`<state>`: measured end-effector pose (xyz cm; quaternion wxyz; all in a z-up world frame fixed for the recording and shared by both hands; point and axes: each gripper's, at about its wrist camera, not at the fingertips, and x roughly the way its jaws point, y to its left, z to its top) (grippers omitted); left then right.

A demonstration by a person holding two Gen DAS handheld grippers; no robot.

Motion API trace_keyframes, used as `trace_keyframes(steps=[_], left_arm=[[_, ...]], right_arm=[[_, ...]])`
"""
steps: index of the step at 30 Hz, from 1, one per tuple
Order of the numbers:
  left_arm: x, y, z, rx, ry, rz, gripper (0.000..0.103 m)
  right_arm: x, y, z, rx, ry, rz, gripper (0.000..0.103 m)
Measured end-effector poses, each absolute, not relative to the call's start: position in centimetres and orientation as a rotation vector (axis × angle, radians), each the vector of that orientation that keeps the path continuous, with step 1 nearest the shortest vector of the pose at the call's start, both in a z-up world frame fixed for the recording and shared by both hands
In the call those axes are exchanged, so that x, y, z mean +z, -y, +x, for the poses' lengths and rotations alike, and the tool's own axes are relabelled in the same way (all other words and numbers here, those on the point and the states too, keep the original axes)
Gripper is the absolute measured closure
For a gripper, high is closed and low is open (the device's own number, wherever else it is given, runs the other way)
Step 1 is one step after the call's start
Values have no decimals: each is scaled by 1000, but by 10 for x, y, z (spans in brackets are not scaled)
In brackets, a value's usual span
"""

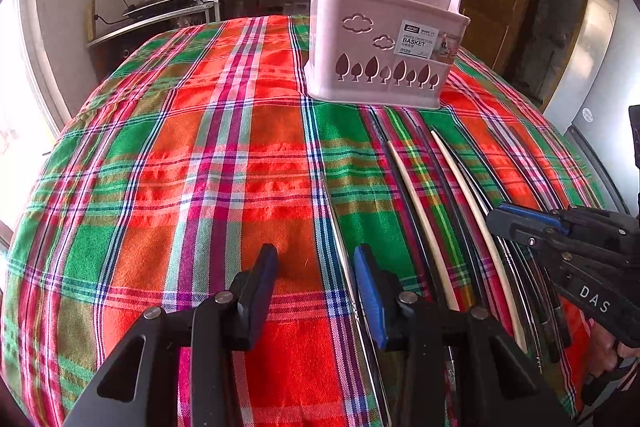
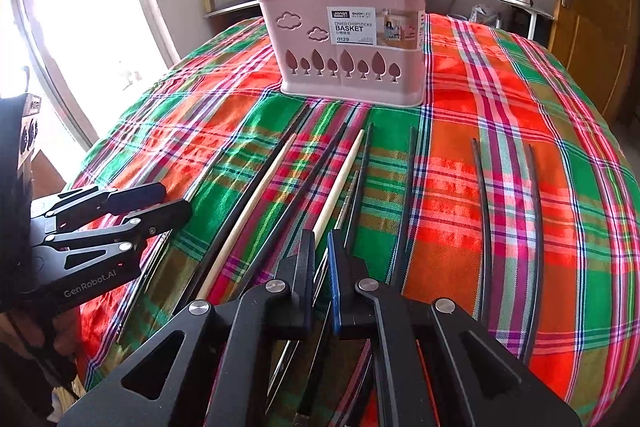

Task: Organize utensils
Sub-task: 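Close the left tool on a thin metal utensil while the right tool grasps a dark chopstick, then lift both held utensils and carry them over the pink basket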

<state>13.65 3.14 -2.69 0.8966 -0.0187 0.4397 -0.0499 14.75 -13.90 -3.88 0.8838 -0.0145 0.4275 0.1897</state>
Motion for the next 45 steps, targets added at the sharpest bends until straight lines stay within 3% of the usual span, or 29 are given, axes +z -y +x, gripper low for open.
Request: trace_keyframes(steps=[25,27,31,45], left_arm=[[-25,-18,169,-139,-962,41,75],[-25,-17,175,-143,-966,44,77],[-25,-19,183,-125,-968,41,95],[-3,-23,178,-214,-923,-23,99]], right_arm=[[-37,135,202,287,-1002,-29,96],[-38,135,208,293,-1014,-20,96],[-37,136,217,312,-1026,-16,96],[-10,145,198,372,-931,47,97]])
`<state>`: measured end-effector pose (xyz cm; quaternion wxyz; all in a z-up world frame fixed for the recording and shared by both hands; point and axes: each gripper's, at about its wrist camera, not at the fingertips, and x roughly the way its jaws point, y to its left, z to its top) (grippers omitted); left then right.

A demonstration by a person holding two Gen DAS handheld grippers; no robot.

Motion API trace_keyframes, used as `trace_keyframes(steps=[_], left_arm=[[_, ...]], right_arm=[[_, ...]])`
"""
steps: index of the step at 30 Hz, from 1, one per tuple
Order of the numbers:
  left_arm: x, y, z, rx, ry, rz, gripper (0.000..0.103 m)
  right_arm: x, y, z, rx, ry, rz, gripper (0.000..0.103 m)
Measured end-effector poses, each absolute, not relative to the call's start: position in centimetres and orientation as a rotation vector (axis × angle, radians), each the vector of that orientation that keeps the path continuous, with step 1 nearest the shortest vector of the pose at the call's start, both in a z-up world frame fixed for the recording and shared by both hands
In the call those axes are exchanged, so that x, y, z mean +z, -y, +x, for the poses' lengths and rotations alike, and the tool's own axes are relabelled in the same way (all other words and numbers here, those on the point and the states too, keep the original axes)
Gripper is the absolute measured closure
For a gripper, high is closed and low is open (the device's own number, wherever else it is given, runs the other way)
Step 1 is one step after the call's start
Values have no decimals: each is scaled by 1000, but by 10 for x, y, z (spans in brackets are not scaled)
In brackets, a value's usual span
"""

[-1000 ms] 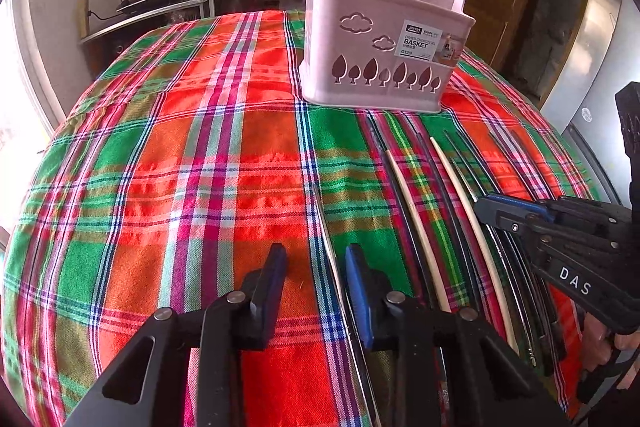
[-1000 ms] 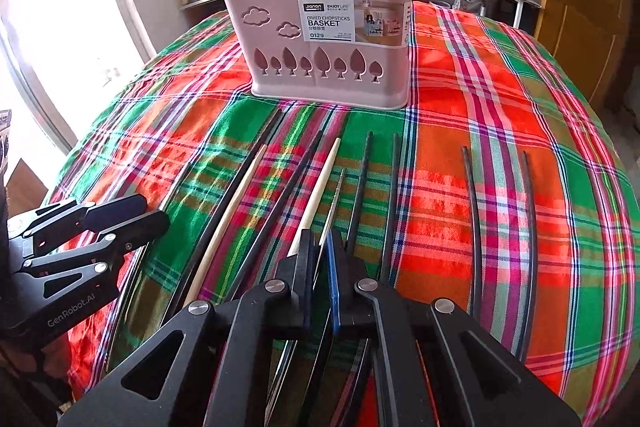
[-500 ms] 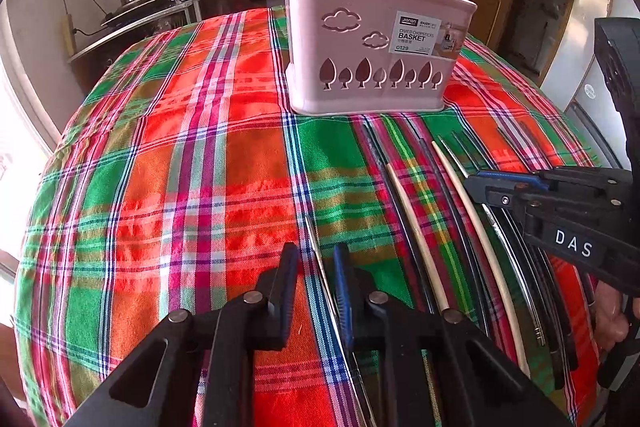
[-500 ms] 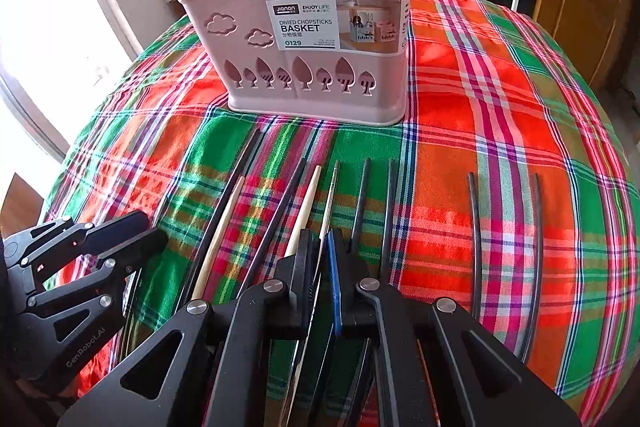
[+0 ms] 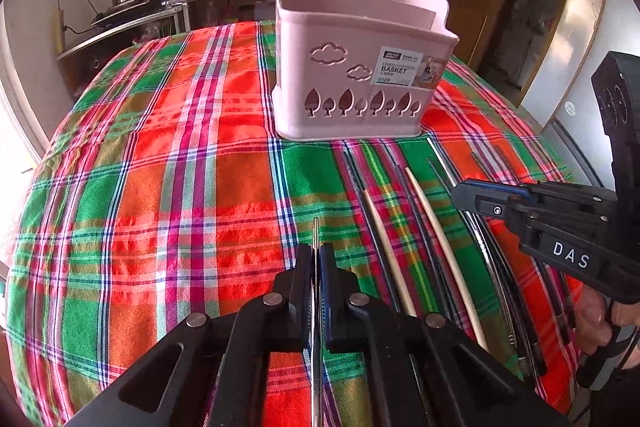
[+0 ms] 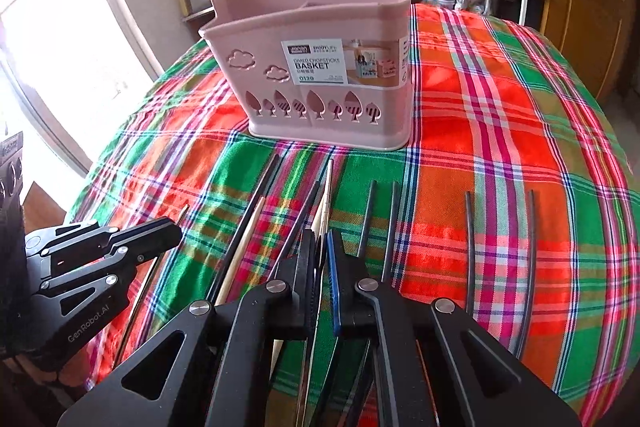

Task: Organize utensils
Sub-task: 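Lift both held utensils and carry them over the pink basket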

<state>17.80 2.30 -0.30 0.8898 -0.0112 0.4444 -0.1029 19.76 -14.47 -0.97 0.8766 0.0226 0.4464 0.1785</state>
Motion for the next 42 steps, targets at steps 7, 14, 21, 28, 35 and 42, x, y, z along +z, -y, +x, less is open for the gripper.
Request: trace_keyframes(steps=[7,14,21,28,35,42], left_arm=[[37,-27,162,-256,-836,-43,99],[80,-37,142,-284,-733,-69,99],[109,-44,128,-295,-669,-84,99],[121,-45,126,-304,-652,-95,99],[132,-45,138,-318,-655,-104,99],[160,-51,170,-337,-647,-138,99]], right_arm=[[29,151,177,421,-827,69,98],[57,156,162,445,-746,89,98],[74,163,150,459,-693,105,98],[84,166,145,468,-658,110,98],[92,170,152,470,-645,104,98],[110,172,171,465,-617,113,98]])
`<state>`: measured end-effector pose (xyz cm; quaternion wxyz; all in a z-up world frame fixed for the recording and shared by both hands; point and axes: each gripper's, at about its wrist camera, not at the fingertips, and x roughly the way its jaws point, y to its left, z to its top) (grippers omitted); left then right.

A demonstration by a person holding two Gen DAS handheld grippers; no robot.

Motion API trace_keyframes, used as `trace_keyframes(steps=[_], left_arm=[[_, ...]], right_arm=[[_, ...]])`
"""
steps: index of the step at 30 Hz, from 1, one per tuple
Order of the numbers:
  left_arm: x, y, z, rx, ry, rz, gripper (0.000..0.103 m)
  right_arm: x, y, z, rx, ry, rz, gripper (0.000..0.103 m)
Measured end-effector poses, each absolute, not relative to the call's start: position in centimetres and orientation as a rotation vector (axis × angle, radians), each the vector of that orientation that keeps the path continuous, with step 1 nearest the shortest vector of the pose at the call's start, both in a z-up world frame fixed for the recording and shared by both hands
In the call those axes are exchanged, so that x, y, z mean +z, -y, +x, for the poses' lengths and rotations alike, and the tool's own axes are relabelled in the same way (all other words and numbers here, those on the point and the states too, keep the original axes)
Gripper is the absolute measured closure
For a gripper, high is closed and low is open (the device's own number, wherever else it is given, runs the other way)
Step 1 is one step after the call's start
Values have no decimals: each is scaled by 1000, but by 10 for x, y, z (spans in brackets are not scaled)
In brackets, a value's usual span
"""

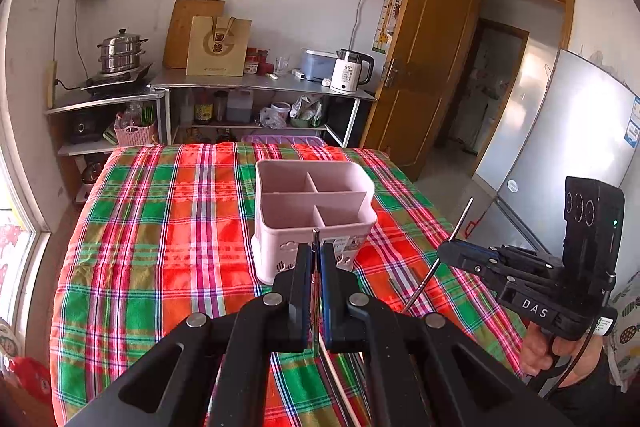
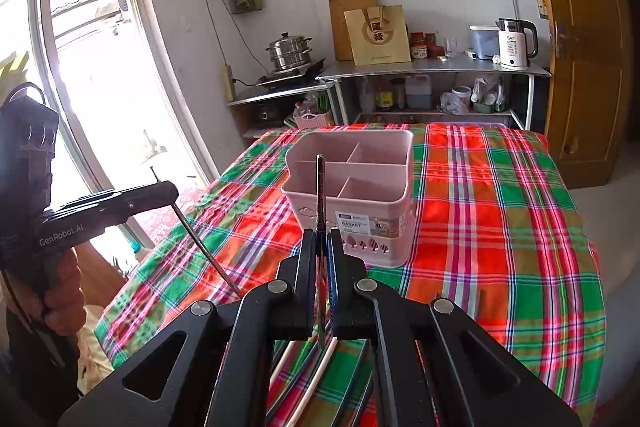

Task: Organize utensils
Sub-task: 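Lift both held utensils and carry them over the pink basket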

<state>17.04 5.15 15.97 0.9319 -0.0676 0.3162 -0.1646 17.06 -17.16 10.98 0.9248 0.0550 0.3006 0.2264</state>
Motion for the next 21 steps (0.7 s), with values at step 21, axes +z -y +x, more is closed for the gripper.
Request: trace_keyframes(steps=[21], left_arm=[[220,-60,288,-268,-546,-191,99]], right_arm=[[161,149,267,445,-488,173,98]])
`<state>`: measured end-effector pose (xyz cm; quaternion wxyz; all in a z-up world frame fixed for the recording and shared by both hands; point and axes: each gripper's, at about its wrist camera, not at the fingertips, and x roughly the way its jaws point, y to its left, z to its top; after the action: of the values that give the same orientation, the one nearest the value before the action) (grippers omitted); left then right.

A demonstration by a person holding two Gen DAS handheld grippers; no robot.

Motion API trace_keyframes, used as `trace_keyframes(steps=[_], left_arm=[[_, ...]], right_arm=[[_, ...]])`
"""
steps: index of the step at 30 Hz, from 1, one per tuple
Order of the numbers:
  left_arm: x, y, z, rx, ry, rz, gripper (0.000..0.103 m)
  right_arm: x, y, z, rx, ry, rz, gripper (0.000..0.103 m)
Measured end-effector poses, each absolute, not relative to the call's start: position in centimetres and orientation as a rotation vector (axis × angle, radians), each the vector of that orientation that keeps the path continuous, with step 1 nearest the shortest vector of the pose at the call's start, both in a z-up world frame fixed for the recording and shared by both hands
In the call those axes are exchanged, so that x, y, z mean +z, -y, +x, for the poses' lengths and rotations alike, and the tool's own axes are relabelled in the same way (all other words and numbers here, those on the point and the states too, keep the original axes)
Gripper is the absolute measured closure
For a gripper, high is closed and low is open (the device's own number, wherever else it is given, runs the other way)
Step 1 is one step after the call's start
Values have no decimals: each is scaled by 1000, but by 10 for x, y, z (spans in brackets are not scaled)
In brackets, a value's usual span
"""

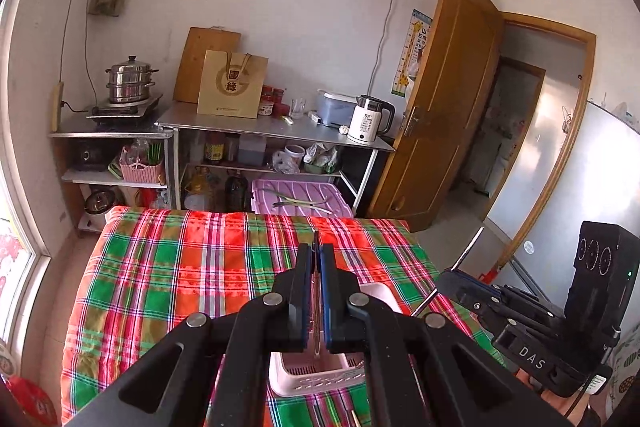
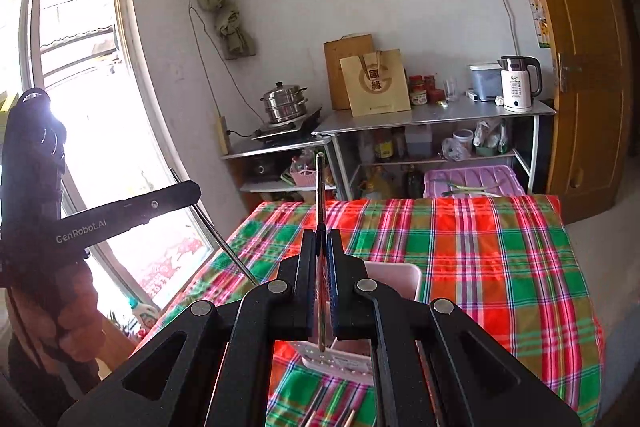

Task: Organize utensils
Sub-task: 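Lift both held utensils and carry them over the pink basket, then lower both utensils into the basket and open both tools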

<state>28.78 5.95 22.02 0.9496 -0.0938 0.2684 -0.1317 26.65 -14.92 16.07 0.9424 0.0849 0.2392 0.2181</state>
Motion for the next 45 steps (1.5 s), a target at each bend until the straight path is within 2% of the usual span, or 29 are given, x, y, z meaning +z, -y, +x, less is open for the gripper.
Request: trace_keyframes(steps=[13,24,26,30,38,45], left_arm=[[146,-65,320,-258,-662,-200,99],[131,-68,324,-233,-681,-191,98],[134,-70,321,-228,-668,-194,95],[143,-76,307,-223,-628,-208,83],[159,-77,257,-220,-549,-194,83],[147,-68,203,-243,-538,-175,83]], right_arm=[[99,138,300,447,-620,186,98],[87,138,308,420,-663,174,97],[91,140,305,417,-649,174,94],[102,148,293,422,-607,186,89],[116,167,252,419,-545,200,88],[111,180,205,427,-532,191,88]])
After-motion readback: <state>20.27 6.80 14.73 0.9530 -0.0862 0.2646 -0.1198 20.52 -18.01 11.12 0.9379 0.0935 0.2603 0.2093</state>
